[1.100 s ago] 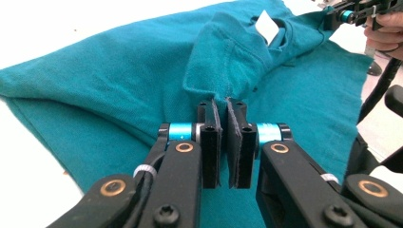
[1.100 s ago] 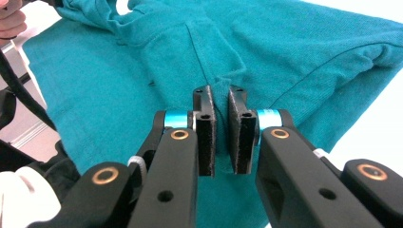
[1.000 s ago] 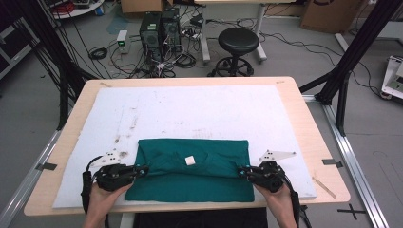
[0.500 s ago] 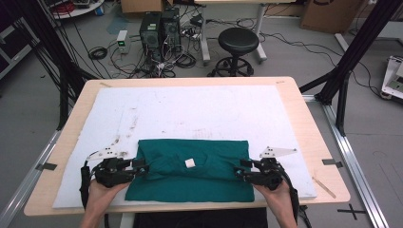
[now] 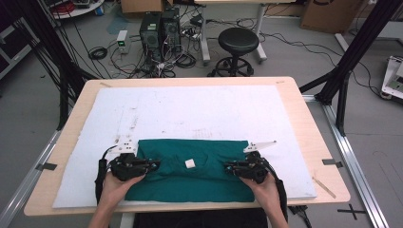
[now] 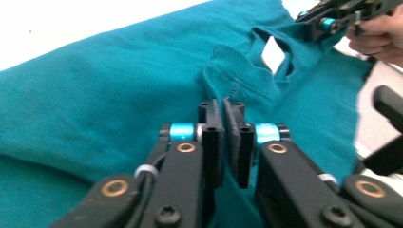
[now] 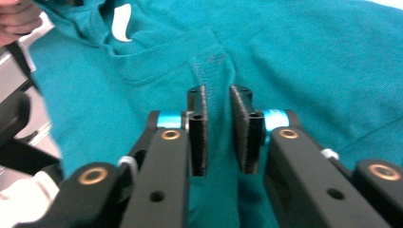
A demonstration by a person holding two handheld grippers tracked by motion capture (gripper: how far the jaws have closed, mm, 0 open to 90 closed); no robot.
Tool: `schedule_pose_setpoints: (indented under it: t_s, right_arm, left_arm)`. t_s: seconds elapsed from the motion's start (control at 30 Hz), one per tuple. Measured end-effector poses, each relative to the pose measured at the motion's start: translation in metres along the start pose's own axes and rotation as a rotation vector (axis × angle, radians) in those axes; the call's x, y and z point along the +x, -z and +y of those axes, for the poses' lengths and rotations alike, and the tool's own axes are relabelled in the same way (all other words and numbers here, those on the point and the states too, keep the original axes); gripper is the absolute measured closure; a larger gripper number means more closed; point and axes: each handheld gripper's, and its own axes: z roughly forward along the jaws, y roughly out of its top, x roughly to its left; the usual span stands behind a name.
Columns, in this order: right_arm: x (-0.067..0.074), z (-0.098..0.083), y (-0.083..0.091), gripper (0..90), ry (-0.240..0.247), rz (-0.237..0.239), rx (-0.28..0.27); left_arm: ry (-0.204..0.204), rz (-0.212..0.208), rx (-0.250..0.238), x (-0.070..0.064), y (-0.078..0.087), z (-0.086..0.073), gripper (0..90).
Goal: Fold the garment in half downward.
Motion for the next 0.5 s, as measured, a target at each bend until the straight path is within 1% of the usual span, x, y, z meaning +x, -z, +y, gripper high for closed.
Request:
schedule_pose_setpoints:
  t_s: [0.07,0.2,0.23,0.3,0.33,0.37,0.4,0.43,0.47,0.5]
  right_arm:
    - [0.003,-0.003,0.005,82.1,0.002,0.01,-0.006]
    - [0.007,-0.009,0.011,82.8,0.009,0.014,-0.009]
    - [0.01,-0.014,0.014,82.8,0.008,0.017,0.002]
    - [0.012,-0.018,0.016,82.5,0.006,0.019,0.014]
    - [0.012,-0.018,0.016,82.5,0.006,0.019,0.014]
    - [0.013,-0.021,0.016,74.8,0.007,0.033,0.014]
    - [0.013,-0.021,0.016,74.8,0.007,0.033,0.014]
    - [0.013,-0.021,0.015,68.7,0.006,0.039,0.008]
    - [0.014,-0.02,0.016,67.4,0.006,0.045,0.004]
    - [0.015,-0.016,0.015,61.5,0.019,0.051,-0.013]
  left_arm:
    - [-0.004,-0.007,0.002,-0.003,0.004,-0.004,87.5]
    - [-0.013,-0.018,0.015,-0.008,0.007,-0.009,87.5]
    - [-0.01,-0.023,0.023,-0.011,0.008,-0.013,87.5]
    - [-0.009,-0.025,0.033,-0.013,0.008,-0.015,87.1]
    - [-0.009,-0.025,0.033,-0.013,0.008,-0.015,85.3]
    - [-0.005,-0.029,0.029,-0.013,0.009,-0.015,80.5]
    - [-0.005,-0.029,0.029,-0.013,0.009,-0.015,75.6]
    - [-0.002,-0.03,0.023,-0.013,0.009,-0.014,75.6]
    - [0.0,-0.034,0.01,-0.013,0.009,-0.012,73.2]
    - [-0.005,-0.043,-0.005,-0.014,0.009,-0.007,68.2]
